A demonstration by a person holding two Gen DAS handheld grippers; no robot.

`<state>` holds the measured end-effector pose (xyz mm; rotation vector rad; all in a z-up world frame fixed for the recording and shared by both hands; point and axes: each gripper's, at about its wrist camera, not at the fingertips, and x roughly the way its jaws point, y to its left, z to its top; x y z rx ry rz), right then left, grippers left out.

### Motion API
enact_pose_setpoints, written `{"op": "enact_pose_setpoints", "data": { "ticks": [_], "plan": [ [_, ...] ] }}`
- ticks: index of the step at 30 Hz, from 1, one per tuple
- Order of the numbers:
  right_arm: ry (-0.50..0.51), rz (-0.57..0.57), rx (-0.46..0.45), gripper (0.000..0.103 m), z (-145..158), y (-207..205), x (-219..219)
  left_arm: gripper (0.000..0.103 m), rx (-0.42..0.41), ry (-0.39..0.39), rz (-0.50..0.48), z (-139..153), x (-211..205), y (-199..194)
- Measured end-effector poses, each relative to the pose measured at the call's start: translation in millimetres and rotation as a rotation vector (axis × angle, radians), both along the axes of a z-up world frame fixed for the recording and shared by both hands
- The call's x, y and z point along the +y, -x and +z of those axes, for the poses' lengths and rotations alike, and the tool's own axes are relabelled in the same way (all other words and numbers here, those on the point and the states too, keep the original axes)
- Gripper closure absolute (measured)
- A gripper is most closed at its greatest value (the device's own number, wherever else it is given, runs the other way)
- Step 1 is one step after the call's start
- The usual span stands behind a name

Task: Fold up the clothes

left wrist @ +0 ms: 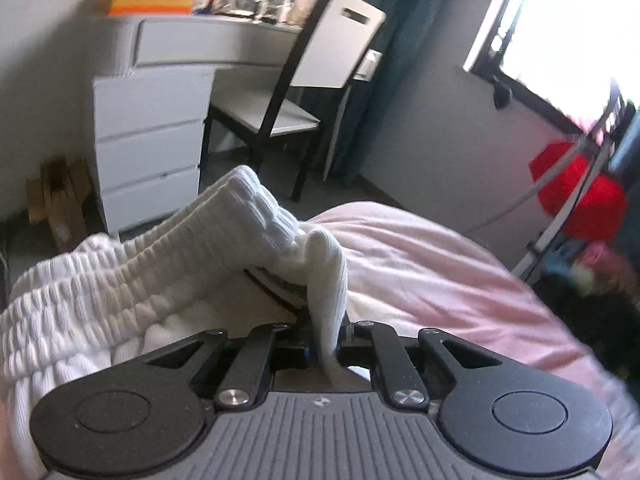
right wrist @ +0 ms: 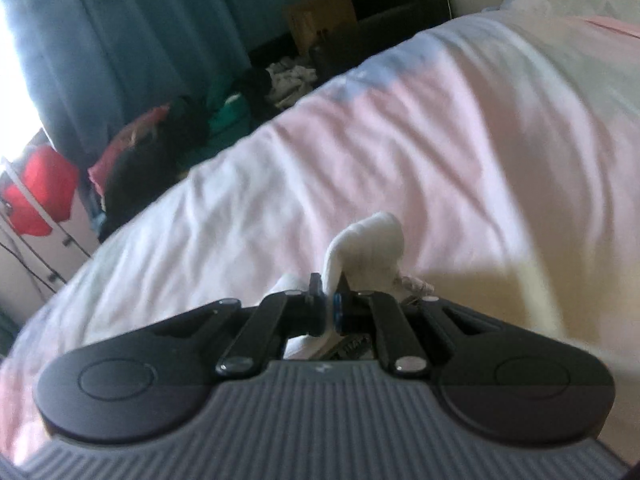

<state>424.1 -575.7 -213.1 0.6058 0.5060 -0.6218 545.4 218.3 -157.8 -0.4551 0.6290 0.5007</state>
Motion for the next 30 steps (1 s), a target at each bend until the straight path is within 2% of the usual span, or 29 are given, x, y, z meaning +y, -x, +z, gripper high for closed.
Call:
{"op": "enact_pose_setpoints", "data": {
  "ticks": [3,5,6,8,10,14,19,22,23,26,28,30],
  "plan": [
    [-0.027,0.018,-0.037,0.088,0.4,7.9,-2.9,0.081,-0.014,-0.015,-0.012,1.5,-4.4,3.6],
    [-0.075,0.034,-0.069,0.081,1.9,17.7,-7.4,0.069,-0.036,-0.001,-0.028,5.1,-5.1,10.7],
    [-0.116,0.043,-0.088,0.074,3.1,25.1,-11.1,0.059,-0.046,0.009,-0.04,7.1,-2.5,22.6],
    [-0.188,0.056,-0.135,0.048,8.7,46.7,-13.8,0.053,-0.068,0.03,-0.06,11.5,1.4,46.4],
    [-0.236,0.064,-0.178,0.029,15.7,71.5,-12.6,0.036,-0.092,0.05,-0.073,15.1,3.8,72.8],
    [-0.327,0.09,-0.247,0.027,24.8,132.5,0.5,0.034,-0.11,0.125,-0.059,13.0,9.0,130.9],
    [-0.492,0.135,-0.277,0.027,19.0,189.5,26.9,0.033,-0.136,0.216,-0.023,5.8,16.4,199.5],
    [-0.598,0.191,-0.282,0.027,11.3,208.7,44.5,0.028,-0.131,0.161,-0.012,3.1,6.2,230.1],
    [-0.626,0.214,-0.3,0.027,8.4,216.6,52.0,0.028,-0.118,0.135,-0.023,2.5,0.6,236.3],
    [-0.642,0.298,-0.261,0.027,-0.2,221.7,72.7,0.028,-0.107,0.162,-0.08,-0.1,-3.4,242.8],
    [-0.651,0.325,-0.229,0.027,-6.7,216.4,82.1,0.027,-0.096,0.22,-0.069,-9.5,-2.7,239.2],
    [-0.671,0.306,-0.244,0.027,-14.5,207.0,84.6,0.028,-0.084,0.277,-0.057,-19.0,-2.0,235.6]
  ]
}}
